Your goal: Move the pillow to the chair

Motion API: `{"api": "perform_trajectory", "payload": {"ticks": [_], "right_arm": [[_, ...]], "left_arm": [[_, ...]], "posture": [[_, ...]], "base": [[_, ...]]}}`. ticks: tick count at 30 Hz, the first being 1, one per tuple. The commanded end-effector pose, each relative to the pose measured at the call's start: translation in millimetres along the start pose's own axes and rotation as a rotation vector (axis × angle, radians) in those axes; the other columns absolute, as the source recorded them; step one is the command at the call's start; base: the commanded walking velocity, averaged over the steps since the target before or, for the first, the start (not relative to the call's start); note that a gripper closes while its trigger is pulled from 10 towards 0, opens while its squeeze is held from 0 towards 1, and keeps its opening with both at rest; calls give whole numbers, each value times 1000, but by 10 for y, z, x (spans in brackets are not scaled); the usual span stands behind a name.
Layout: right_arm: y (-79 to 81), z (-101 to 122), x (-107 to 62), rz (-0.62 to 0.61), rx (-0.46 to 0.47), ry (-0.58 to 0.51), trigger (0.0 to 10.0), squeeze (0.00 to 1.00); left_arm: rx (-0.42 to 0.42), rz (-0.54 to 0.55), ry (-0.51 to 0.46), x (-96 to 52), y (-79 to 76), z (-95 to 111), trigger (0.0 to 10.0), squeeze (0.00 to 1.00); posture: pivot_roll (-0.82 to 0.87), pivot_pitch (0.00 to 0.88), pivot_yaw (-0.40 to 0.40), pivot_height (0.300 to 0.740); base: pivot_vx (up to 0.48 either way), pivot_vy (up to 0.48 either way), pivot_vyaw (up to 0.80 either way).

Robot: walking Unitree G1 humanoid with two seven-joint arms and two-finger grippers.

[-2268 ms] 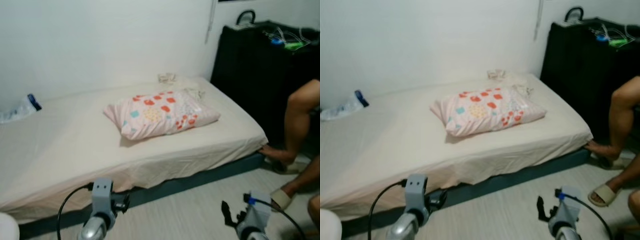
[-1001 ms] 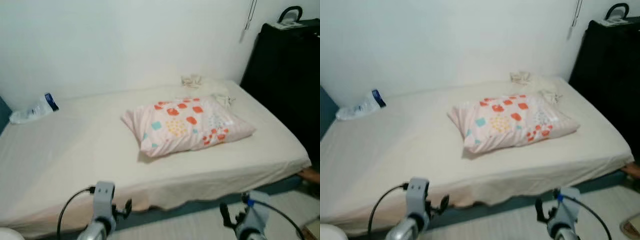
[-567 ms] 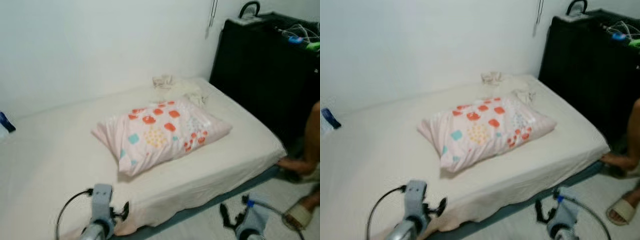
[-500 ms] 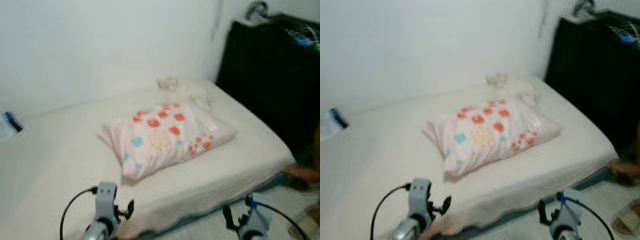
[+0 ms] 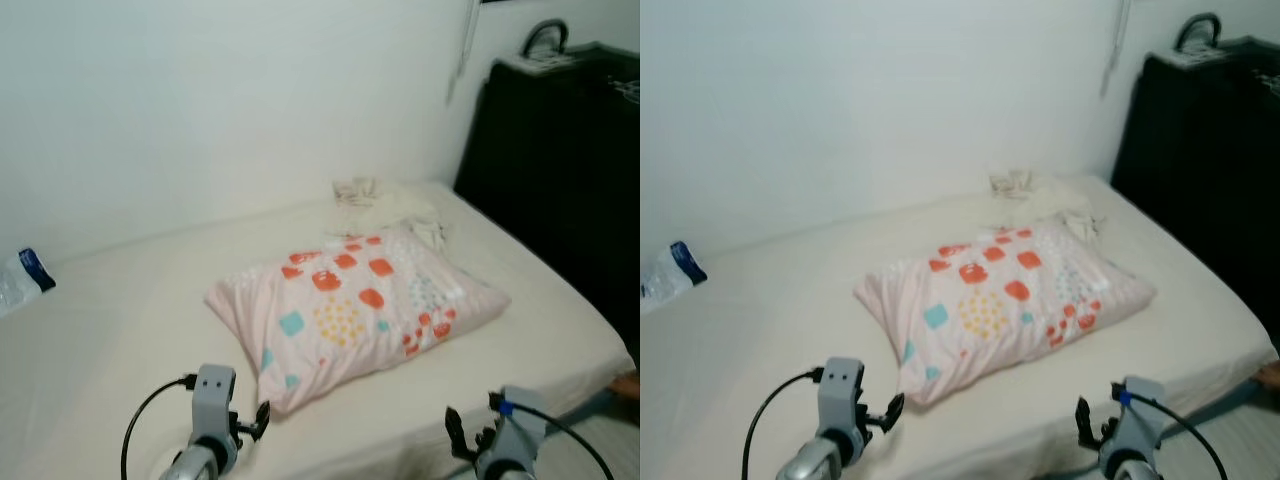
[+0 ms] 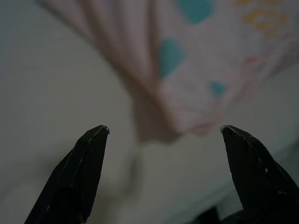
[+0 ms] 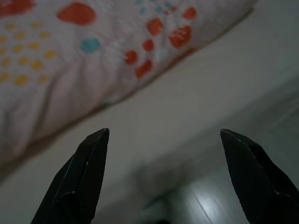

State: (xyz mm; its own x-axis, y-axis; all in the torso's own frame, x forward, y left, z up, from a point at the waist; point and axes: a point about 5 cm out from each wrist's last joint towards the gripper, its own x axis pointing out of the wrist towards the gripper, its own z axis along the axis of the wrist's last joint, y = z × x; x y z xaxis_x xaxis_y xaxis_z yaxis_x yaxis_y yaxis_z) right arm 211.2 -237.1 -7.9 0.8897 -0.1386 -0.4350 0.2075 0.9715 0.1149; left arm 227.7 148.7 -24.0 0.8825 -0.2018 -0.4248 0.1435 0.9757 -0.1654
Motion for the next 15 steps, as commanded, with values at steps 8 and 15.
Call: {"api": "perform_trajectory", "payload": {"ticks": [8,15], "right_arm": [[-3,-96,-48,-4,14,29,10000,0],[0,-95,-48,-4,19,29,10000,0]], "left_arm": [[-3,23,28,-5,68,-23,10000,0],[12,9,29,-4,60,-17,10000,0]], "posture": [[-146,57,60,740],[-146,57,61,740]], "base": [[0,0,-566],[0,0,0]]}}
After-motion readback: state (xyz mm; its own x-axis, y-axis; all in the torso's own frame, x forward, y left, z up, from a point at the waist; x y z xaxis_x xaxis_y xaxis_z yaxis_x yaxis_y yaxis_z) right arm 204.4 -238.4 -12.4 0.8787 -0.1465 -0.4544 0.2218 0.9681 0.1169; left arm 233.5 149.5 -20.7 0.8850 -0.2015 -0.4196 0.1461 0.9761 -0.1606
